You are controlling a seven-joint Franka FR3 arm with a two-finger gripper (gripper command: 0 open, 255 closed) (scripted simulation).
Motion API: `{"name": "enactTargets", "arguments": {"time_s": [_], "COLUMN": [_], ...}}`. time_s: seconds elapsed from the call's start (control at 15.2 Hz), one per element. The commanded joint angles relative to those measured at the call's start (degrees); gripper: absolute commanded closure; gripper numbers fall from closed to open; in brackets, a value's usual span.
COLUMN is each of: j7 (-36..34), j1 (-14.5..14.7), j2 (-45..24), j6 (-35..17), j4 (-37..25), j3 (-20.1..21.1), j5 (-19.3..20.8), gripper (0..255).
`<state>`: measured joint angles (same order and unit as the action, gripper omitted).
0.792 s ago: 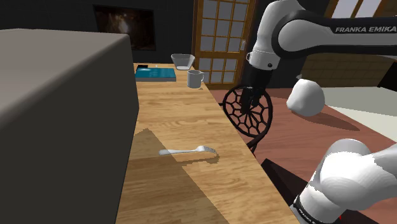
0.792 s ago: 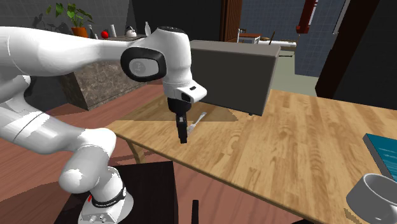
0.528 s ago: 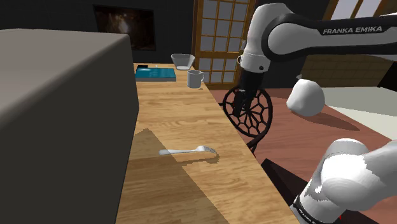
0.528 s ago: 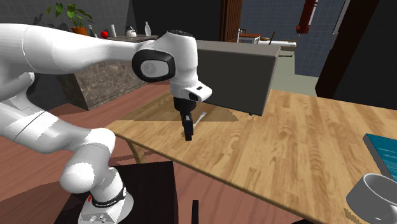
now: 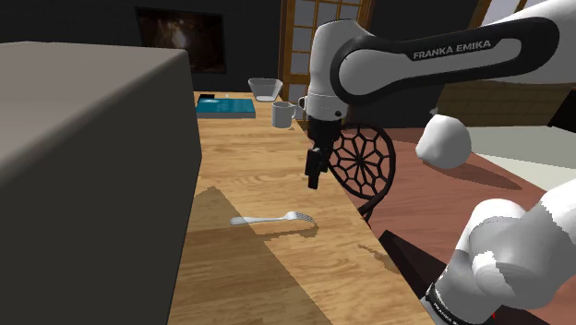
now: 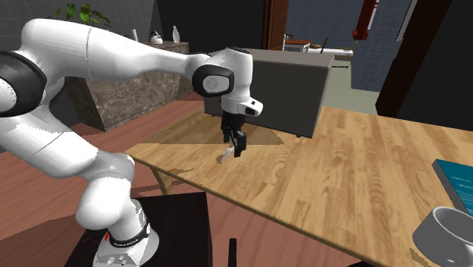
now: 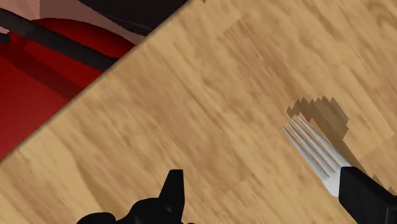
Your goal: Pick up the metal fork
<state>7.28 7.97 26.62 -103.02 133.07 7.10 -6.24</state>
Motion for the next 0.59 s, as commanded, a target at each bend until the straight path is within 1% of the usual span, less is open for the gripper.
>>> {"name": "enactTargets", "arguments": {"time_s": [0.0, 0.4, 0.53], "j7": [1.04, 4.30, 4.37], "j1": [1.67, 5.78, 5.80], "j2": [-3.68, -13.03, -13.40], "j6": [-0.83, -1.89, -3.45], "j4": [-1.83, -7.25, -6.05], "j3": [1.52, 5.53, 5.62], "j5": [-0.62, -1.45, -1.47], "gripper": [0, 0, 0]}}
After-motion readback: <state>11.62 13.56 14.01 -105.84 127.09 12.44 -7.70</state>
